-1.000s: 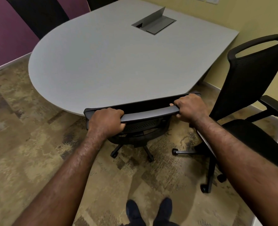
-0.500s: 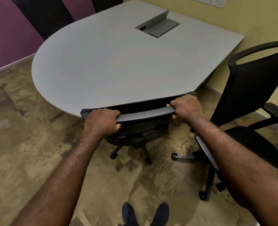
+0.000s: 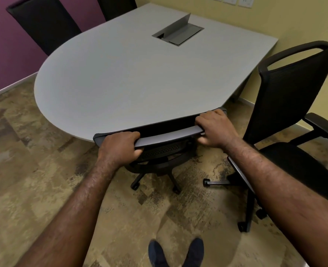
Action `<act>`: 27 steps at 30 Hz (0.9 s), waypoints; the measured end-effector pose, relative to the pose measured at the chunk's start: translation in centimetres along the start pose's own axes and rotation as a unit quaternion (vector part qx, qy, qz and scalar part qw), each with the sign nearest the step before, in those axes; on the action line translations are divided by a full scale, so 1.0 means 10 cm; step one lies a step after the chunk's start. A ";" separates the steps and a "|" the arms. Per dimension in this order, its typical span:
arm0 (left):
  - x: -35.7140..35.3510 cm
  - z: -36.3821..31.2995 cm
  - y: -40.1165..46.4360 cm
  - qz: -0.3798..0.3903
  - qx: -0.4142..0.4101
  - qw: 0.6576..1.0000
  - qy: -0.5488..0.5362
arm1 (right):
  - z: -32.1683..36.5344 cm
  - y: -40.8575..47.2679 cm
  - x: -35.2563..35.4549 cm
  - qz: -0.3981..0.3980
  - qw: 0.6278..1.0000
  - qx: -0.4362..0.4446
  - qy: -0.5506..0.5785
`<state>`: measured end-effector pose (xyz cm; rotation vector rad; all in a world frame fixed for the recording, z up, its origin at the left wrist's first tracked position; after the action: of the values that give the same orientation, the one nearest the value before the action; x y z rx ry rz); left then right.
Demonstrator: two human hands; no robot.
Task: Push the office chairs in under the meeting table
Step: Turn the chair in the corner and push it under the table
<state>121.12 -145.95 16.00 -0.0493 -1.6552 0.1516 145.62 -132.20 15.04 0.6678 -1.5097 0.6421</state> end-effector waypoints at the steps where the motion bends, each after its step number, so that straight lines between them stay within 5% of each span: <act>1: 0.01 0.00 -0.01 -0.016 -0.011 1.000 -0.015 | 0.00 -0.06 0.01 -0.020 1.000 0.003 0.010; 11: 0.43 -0.38 0.19 -0.136 -0.163 0.974 -0.078 | -0.37 -0.77 0.33 -0.120 0.984 -0.111 0.074; 27: 1.26 -2.17 1.61 -0.177 -0.306 0.935 0.021 | -2.11 -1.48 0.82 -0.154 0.956 -0.247 0.030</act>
<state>140.57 -127.00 28.19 -0.2217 -1.5852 -0.6391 170.47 -126.79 24.14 0.4731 -1.3970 0.0362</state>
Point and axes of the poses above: each hand's wrist, its own y-axis towards the middle knuckle, its own x-axis out of the back of the hand, z = x × y, the point moved 4 cm from there along y, towards the middle knuckle, and after that the axes turned 9 degrees about z, right-handed, at the moved point
